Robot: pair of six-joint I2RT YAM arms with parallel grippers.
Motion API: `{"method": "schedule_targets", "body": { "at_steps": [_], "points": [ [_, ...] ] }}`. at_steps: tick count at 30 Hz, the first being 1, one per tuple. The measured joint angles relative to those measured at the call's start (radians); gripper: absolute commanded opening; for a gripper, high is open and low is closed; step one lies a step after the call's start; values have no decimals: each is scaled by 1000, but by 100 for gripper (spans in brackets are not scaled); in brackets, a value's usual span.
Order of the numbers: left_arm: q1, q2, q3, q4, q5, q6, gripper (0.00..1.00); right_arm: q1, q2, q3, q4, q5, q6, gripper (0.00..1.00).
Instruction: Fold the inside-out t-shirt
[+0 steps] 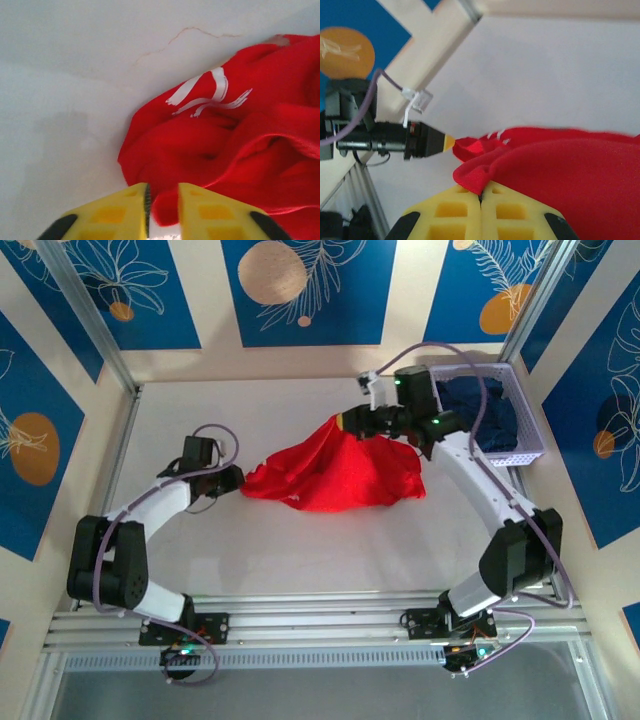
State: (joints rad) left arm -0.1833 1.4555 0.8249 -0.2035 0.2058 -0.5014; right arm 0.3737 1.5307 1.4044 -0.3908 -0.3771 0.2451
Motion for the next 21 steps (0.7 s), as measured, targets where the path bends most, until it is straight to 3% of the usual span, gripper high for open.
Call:
{"method": "schedule_targets", "body": {
  "at_steps": [4,9,21],
  "points": [
    [-117,-121,-68,34,-36,1,52,45,45,0,-22,-17,-3,0],
    [-290,-226,-110,108,-5,2,60,47,55,0,-22,-21,-3,0],
    [-358,35,-116,301,60,5,67,38,58,3,-24,-20,-3,0]
  ]
}}
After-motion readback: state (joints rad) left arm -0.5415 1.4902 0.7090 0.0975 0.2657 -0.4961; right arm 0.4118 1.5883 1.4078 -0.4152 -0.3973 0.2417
